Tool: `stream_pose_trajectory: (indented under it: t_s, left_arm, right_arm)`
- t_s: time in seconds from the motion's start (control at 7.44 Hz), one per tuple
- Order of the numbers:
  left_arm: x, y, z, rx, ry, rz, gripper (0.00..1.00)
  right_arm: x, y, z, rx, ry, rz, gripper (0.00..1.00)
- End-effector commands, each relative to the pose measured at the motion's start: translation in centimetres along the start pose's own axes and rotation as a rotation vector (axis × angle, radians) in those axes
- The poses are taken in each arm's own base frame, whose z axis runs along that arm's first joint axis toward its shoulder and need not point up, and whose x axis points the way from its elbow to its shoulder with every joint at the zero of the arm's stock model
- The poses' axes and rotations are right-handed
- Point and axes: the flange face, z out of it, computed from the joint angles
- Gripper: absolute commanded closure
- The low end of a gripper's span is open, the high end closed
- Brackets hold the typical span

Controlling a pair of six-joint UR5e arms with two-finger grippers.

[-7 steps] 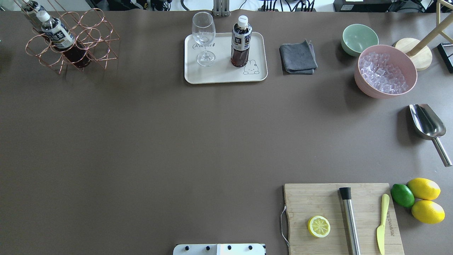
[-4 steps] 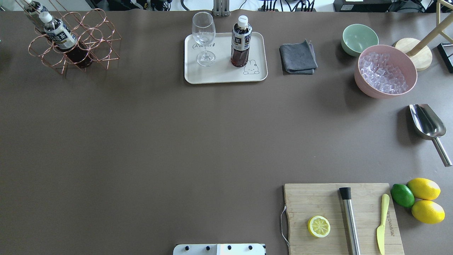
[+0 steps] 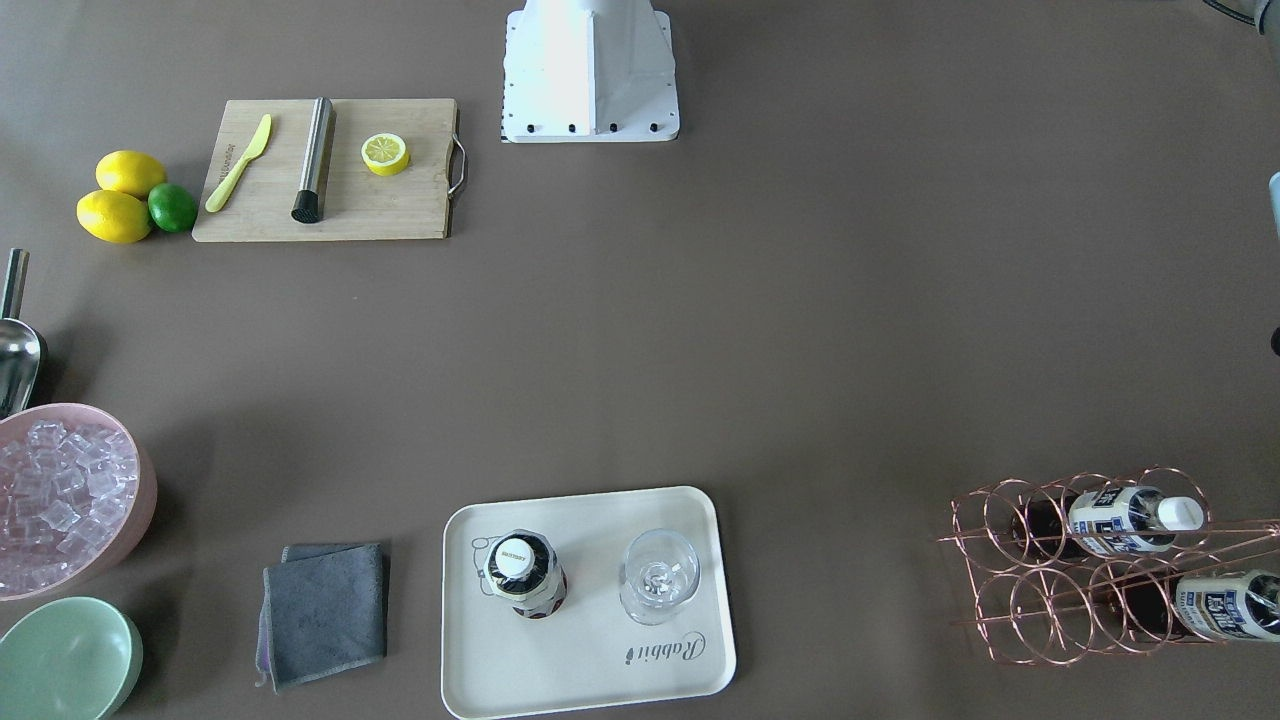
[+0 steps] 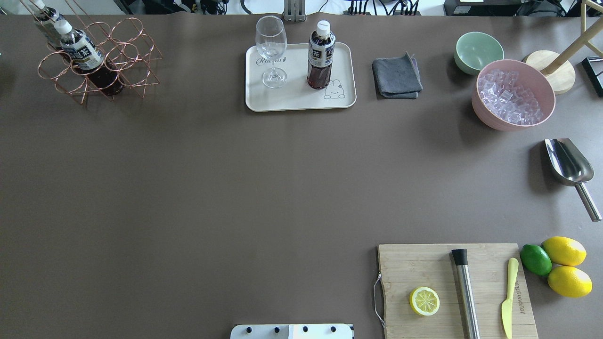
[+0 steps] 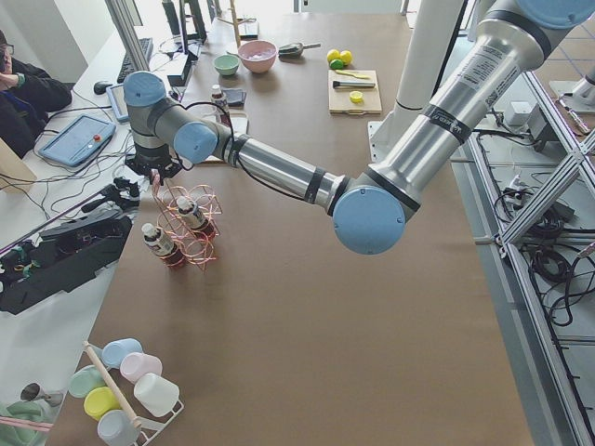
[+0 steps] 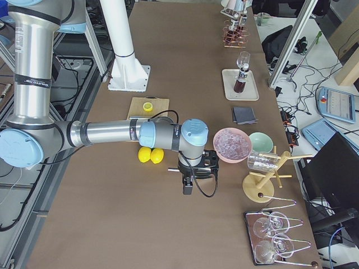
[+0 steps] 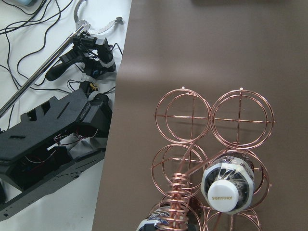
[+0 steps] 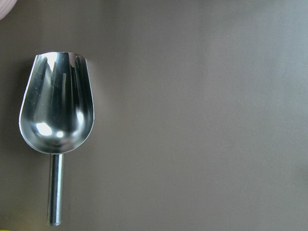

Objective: Take tea from basket to plate

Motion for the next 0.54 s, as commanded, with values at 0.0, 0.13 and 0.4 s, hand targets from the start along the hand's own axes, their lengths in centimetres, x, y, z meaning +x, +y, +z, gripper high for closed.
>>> stream_pose_trajectory:
  t_s: [0.0, 0.13, 0.4]
  left_arm:
    - [0.07, -0.03, 0.08, 0.007, -0.033, 0.027, 0.68]
    - [0.08, -0.18, -0.04, 0.013, -0.038, 0.033, 0.57]
    - [0.11, -0.52, -0.19, 0.031, -0.061, 0.064, 0.46]
  right_arm:
    - [-0.11, 0.12, -0.04, 0.002, 0.002, -0.005, 0.00]
    - [-0.15, 0.02, -0.18, 0.010, 0.010, -0.012, 0.00]
    - [0.05, 0.15, 0.30, 0.003, 0.001, -0.010, 0.00]
